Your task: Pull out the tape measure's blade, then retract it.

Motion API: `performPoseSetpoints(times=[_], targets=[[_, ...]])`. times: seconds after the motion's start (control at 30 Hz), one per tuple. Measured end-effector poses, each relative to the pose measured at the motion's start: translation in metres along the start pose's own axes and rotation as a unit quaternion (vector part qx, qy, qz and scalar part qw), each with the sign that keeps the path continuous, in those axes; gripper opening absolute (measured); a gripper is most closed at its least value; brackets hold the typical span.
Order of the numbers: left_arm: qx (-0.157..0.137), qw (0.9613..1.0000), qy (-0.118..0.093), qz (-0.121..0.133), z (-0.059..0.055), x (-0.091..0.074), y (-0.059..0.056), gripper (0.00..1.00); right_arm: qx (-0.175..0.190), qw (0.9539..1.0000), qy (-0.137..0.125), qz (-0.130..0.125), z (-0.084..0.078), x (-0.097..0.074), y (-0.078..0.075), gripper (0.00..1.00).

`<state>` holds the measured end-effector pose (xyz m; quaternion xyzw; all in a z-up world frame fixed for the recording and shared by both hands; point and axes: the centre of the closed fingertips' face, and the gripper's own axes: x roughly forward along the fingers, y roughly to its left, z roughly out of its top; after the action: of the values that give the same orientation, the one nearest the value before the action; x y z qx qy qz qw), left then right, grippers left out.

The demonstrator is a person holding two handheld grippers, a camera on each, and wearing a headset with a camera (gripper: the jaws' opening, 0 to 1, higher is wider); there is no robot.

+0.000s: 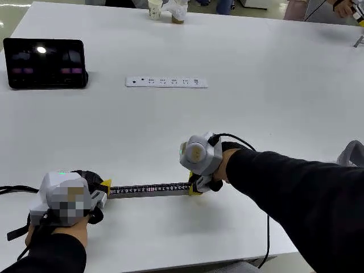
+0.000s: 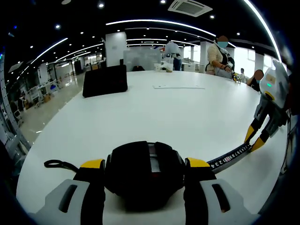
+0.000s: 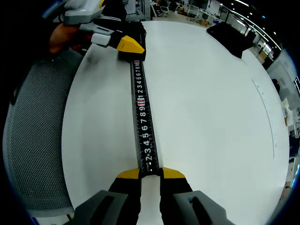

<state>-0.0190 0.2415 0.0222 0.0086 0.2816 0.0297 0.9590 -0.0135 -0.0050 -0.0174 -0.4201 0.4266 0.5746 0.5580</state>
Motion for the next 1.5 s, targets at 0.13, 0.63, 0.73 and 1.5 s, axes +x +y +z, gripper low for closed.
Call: performPoseSetpoints(times=[0.13,0.63,0.73,1.5], targets=[[0.0,1.0,0.0,0.0,0.0,0.0,0.0,0.63,0.002,1.0,-0.003,-0.001,0.002,0.001,-0.001,0.12],[0.002,1.0,0.004,-0.002,0.0,-0.001,0.0,0.63,0.002,1.0,0.0,-0.001,0.006,0.001,0.001,0.12],[0.002,1.0,0.004,-0.002,-0.001,0.0,0.0,0.63,0.003,1.0,0.001,-0.002,0.007,0.002,0.001,0.12],[0.005,0.9999,0.009,-0.007,-0.001,0.0,0.0,0.63,0.013,0.9999,0.002,-0.002,0.016,0.005,0.001,0.11]])
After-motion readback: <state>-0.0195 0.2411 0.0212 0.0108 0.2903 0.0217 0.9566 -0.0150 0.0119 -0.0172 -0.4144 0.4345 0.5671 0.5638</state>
